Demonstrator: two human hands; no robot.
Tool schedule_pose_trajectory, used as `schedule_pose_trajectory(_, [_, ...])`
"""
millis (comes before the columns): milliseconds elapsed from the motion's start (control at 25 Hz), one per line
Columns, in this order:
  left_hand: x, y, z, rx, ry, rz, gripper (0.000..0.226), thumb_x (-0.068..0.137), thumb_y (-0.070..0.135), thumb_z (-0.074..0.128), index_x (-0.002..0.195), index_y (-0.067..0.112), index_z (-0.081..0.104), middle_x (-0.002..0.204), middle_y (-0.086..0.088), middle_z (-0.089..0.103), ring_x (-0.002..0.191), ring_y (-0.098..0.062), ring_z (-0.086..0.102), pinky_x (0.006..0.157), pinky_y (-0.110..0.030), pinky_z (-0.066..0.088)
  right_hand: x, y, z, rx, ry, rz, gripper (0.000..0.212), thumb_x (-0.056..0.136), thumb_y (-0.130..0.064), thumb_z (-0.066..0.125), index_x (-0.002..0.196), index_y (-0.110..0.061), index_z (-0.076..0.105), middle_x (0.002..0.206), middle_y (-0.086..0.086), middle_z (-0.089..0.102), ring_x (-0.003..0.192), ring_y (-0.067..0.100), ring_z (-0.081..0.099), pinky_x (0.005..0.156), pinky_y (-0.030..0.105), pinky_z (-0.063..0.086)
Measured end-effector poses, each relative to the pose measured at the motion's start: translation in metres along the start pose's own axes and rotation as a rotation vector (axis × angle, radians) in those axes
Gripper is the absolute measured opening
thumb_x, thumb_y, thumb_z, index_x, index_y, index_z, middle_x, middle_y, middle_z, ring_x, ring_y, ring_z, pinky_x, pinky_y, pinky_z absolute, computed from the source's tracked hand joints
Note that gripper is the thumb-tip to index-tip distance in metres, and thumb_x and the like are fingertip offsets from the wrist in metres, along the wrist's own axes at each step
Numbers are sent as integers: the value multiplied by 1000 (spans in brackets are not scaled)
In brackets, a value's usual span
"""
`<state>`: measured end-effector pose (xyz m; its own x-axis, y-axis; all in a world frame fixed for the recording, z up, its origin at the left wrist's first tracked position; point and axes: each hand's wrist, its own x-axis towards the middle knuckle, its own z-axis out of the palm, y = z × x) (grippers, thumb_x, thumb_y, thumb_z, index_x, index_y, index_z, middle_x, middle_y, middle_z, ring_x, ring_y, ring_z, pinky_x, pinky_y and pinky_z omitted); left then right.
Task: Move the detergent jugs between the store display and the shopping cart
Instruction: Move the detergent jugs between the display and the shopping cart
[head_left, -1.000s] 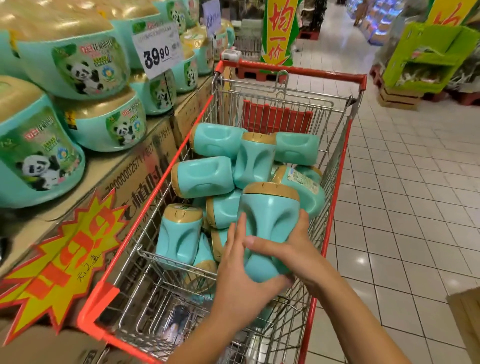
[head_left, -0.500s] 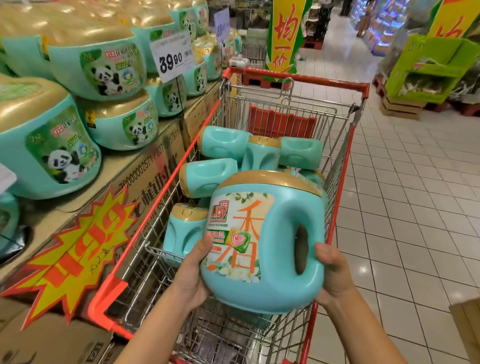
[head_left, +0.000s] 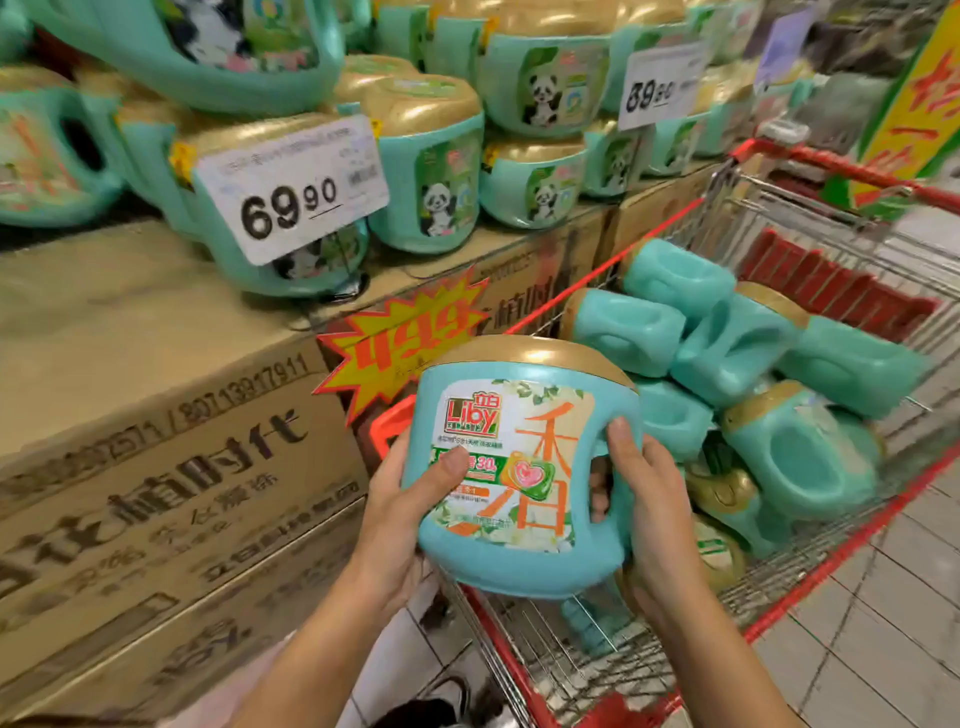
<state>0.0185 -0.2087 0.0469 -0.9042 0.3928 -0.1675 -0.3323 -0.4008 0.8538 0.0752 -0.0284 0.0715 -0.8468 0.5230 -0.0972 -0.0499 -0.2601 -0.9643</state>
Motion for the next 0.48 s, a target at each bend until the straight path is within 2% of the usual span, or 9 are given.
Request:
schedule_pose_trajectory(120, [-59,7,-25,-38,223,69,95,45,45,94,126,12,58,117,-20,69,100,-38,69,77,-47,60,-19,10,30,-27,-233,68,37,82,-41,61,85,-6,49,60,13,42,44,18,36,40,24,33])
schedule_pose_trajectory(320, [-158,25,-75,-127,497,246,74,61,28,85,127,12,57,115,-19,70,99,-36,70,75,-44,60,-74,27,108,19,-582,135,34,85,-35,61,76,-5,48,58,12,37,43,19,33,42,27,28])
schedule_pose_trajectory(480, [-234,50,-120,-140,649,395,82,51,42,92,122,16,62,115,-17,71,98,-32,71,72,-38,60,-132,34,180,19,-808,194,32,78,-41,66,77,-12,51,59,7,44,42,15,37,41,25,30])
